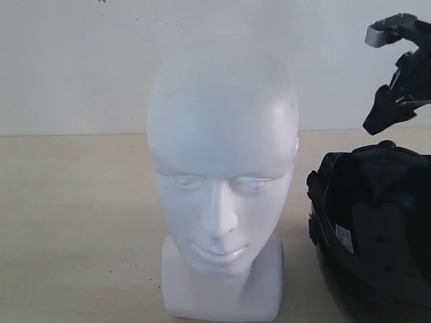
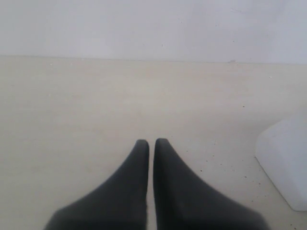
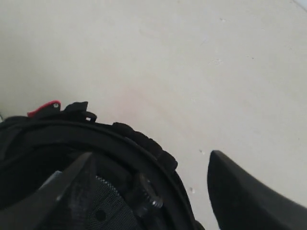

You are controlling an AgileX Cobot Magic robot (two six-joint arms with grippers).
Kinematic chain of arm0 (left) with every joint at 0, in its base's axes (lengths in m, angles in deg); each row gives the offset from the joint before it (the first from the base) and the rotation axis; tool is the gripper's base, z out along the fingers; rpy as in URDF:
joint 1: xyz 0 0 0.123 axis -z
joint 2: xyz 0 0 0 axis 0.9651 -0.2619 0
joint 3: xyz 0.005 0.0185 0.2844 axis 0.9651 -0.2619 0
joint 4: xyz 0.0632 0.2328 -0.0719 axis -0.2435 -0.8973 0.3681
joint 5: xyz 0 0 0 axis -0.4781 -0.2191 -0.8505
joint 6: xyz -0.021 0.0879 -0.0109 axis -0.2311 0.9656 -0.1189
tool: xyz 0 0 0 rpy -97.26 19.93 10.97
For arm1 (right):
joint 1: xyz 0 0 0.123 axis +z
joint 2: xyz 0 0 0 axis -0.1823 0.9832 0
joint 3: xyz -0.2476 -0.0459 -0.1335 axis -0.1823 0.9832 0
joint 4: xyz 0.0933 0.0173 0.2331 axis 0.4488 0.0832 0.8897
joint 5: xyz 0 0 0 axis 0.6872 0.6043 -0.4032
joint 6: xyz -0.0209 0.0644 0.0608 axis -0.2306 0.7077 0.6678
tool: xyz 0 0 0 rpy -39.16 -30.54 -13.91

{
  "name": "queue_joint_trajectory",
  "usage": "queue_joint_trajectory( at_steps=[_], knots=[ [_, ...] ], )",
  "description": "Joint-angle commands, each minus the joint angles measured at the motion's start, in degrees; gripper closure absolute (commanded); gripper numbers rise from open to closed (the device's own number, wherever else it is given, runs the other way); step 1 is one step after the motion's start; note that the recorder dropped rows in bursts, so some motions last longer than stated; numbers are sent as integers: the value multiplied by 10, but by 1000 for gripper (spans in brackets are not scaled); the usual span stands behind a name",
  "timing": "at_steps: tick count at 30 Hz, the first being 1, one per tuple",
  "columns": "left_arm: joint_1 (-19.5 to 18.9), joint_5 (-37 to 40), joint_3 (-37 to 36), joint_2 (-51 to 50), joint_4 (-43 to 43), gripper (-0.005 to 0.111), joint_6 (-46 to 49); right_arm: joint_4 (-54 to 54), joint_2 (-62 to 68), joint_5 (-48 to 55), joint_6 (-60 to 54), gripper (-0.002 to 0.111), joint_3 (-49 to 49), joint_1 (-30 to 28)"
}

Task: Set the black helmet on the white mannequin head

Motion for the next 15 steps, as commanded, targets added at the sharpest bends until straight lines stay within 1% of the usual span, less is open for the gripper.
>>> queue_joint_trajectory(
  at_steps=[1,5,9,11,12,15],
  knots=[
    [0,0,-2,2,3,102,2,-35,-51,-7,81,45,-4,0],
    [0,0,-2,2,3,102,2,-36,-106,-15,127,45,-4,0],
    [0,0,-2,2,3,102,2,17,-148,28,222,45,-4,7],
    [0,0,-2,2,3,102,2,21,-162,78,258,45,-4,25],
    [0,0,-2,2,3,102,2,21,-165,81,272,45,-4,34],
    [0,0,-2,2,3,102,2,18,-172,81,361,45,15,69]
  ],
)
